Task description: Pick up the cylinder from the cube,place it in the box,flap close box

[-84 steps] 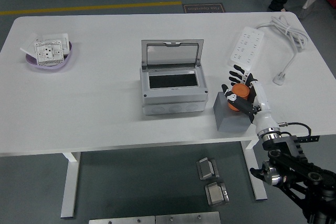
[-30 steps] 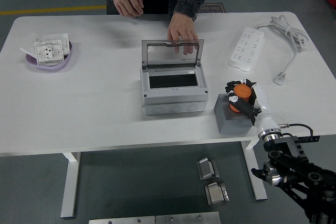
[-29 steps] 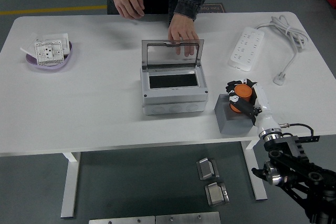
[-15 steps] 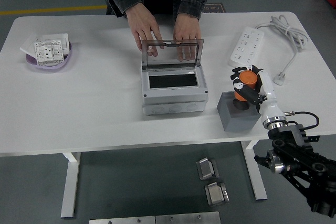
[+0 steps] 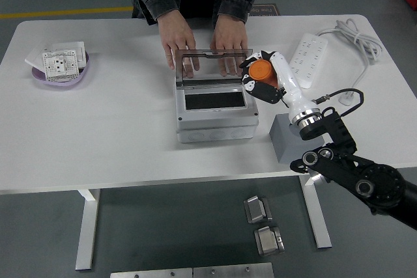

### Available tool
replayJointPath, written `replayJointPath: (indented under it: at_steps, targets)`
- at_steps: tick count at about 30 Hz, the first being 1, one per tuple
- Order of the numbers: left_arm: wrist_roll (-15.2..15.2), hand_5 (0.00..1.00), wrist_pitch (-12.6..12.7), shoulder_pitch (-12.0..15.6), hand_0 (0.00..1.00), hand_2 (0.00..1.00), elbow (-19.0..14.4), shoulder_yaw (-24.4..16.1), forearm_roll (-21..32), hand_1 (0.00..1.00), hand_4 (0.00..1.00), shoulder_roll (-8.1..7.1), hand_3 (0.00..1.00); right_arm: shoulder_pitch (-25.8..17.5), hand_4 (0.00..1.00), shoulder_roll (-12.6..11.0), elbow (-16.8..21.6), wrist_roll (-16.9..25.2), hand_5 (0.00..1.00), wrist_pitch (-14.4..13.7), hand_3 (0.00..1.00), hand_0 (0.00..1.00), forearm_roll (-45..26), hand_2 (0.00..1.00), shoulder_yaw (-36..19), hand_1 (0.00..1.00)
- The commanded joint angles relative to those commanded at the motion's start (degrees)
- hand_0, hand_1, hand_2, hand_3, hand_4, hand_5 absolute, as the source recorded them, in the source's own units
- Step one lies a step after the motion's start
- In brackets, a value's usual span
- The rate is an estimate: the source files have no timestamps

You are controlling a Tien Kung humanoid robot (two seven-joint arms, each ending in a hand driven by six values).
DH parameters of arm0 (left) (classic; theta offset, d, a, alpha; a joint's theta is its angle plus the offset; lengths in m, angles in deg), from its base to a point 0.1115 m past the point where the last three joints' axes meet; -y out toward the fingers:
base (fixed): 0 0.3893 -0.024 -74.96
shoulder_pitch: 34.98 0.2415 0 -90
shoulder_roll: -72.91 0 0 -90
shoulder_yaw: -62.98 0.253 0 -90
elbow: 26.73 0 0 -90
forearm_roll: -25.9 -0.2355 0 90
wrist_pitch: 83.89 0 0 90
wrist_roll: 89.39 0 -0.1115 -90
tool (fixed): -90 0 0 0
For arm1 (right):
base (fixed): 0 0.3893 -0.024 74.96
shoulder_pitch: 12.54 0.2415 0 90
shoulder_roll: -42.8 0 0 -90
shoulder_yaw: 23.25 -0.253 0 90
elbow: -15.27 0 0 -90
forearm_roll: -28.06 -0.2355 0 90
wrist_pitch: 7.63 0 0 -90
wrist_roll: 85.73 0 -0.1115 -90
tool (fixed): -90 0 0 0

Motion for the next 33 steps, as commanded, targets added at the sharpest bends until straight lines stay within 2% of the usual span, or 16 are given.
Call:
replayJointPath:
  at_steps: [1, 5, 6, 7, 13, 17, 30, 33]
  targets:
    - [0.0, 0.375, 0.0, 0.0, 0.693, 0.612, 0.0, 0.1, 0.1, 0.68, 0.557, -0.06, 0.63, 1.4, 0.002, 0.7, -1.2, -1.7, 0.002, 0.4, 0.226, 0.17, 1.9, 0.261, 1.3, 0.183]
    - [0.1, 0.375, 0.0, 0.1, 0.693, 0.612, 0.1, 0.7, 0.6, 0.68, 0.557, -0.32, 0.63, 7.3, 0.002, 3.3, -6.5, -7.6, 0.002, 2.1, 0.226, 0.17, 8.1, 0.261, 7.1, 0.183]
    - [0.1, 0.375, 0.0, 0.1, 0.693, 0.612, 0.1, 0.7, 0.7, 0.68, 0.557, -0.33, 0.63, 7.7, 0.002, 3.4, -6.8, -7.9, 0.002, 2.1, 0.226, 0.17, 8.4, 0.261, 7.5, 0.183]
    - [0.1, 0.375, 0.0, 0.1, 0.693, 0.611, 0.1, 0.8, 0.7, 0.679, 0.557, -0.39, 0.631, 8.7, 0.002, 3.9, -7.9, -8.5, 0.002, 2.3, 0.224, 0.025, 8.8, 0.211, 8.6, 0.109]
    - [0.0, 0.375, 0.0, -0.2, 0.692, 0.61, 0.2, 1.2, 1.0, 0.679, 0.554, -0.75, 0.63, 15.2, 0.002, 6.2, -14.5, -9.0, 0.002, 3.7, 0.225, 0.021, 5.5, 0.21, 16.1, 0.109]
    - [0.0, 0.375, 0.0, -0.2, 0.692, 0.61, 0.2, 1.7, 1.3, 0.679, 0.554, -0.93, 0.63, 17.3, 0.002, 7.2, -17.1, -8.3, 0.002, 4.2, 0.225, 0.021, 1.8, 0.21, 20.4, 0.109]
    - [-0.1, 0.375, 0.1, -0.4, 0.692, 0.61, 0.3, 2.6, 2.0, 0.679, 0.55, -0.99, 0.629, 18.9, 0.002, 10.2, -18.5, -6.1, 0.002, 3.6, 0.248, 0.033, -4.3, 0.225, 26.6, 0.117]
    - [-0.1, 0.376, 0.1, -0.4, 0.692, 0.61, 0.3, 2.9, 2.2, 0.679, 0.55, -1.03, 0.629, 19.2, 0.002, 10.5, -18.7, -4.6, 0.002, 4.8, 0.251, 0.039, -5.4, 0.229, 26.8, 0.122]
